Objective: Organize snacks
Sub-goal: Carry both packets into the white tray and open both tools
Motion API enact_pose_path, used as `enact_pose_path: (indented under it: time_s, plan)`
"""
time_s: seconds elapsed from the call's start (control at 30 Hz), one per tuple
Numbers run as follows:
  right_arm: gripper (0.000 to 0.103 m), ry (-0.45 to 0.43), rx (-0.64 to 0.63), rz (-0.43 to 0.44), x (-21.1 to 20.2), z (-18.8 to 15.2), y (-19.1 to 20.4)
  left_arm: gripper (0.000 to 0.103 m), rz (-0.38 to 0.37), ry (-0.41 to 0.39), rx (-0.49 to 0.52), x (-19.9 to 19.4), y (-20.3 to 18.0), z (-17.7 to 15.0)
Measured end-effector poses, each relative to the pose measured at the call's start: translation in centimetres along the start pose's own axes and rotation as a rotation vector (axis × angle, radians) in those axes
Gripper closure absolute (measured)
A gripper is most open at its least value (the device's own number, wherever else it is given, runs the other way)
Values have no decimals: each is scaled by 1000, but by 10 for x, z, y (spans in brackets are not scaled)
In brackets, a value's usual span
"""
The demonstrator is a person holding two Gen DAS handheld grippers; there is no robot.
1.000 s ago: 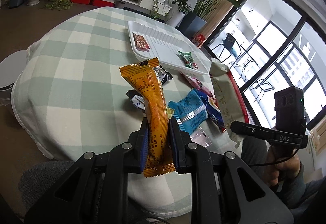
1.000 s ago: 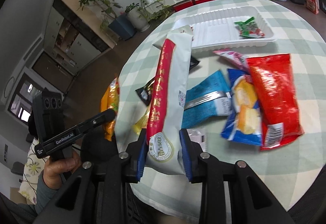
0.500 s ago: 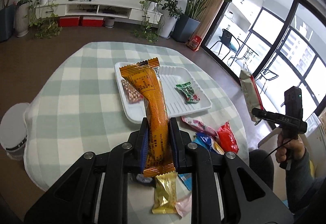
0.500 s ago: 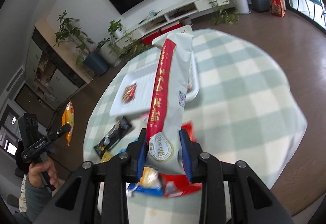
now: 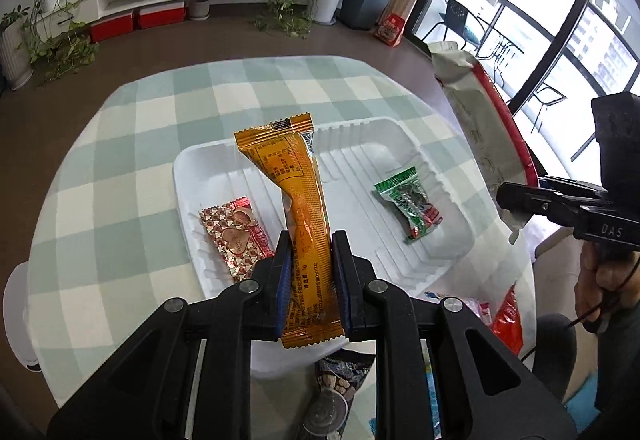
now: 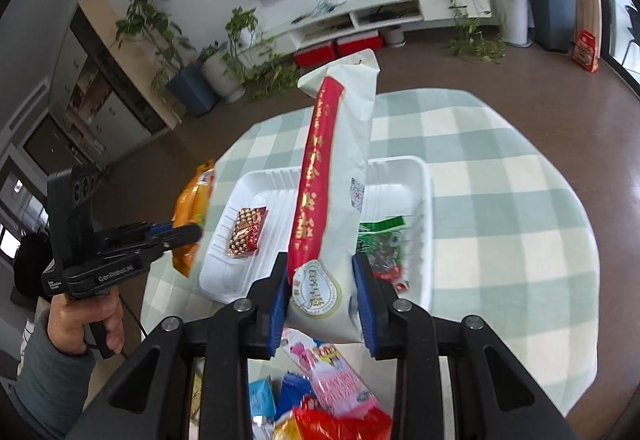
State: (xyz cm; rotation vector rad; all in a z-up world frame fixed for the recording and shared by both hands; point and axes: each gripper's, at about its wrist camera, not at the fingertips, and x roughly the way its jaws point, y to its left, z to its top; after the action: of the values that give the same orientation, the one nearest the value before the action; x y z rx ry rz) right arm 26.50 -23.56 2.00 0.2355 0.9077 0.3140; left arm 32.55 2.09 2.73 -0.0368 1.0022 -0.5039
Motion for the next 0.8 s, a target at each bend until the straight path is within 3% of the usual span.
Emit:
enact_pose_path:
  time_s: [0.3, 0.6, 0.8]
  plan:
    - [70, 153, -21, -27, 72, -3, 2, 86, 23, 64, -7, 59, 15, 2]
    - [70, 175, -38, -91, 100, -5, -2, 86, 54, 95, 15, 87, 10, 0]
    - [70, 180, -22, -89, 110, -7, -4, 86, 64, 104, 17, 92, 7, -6]
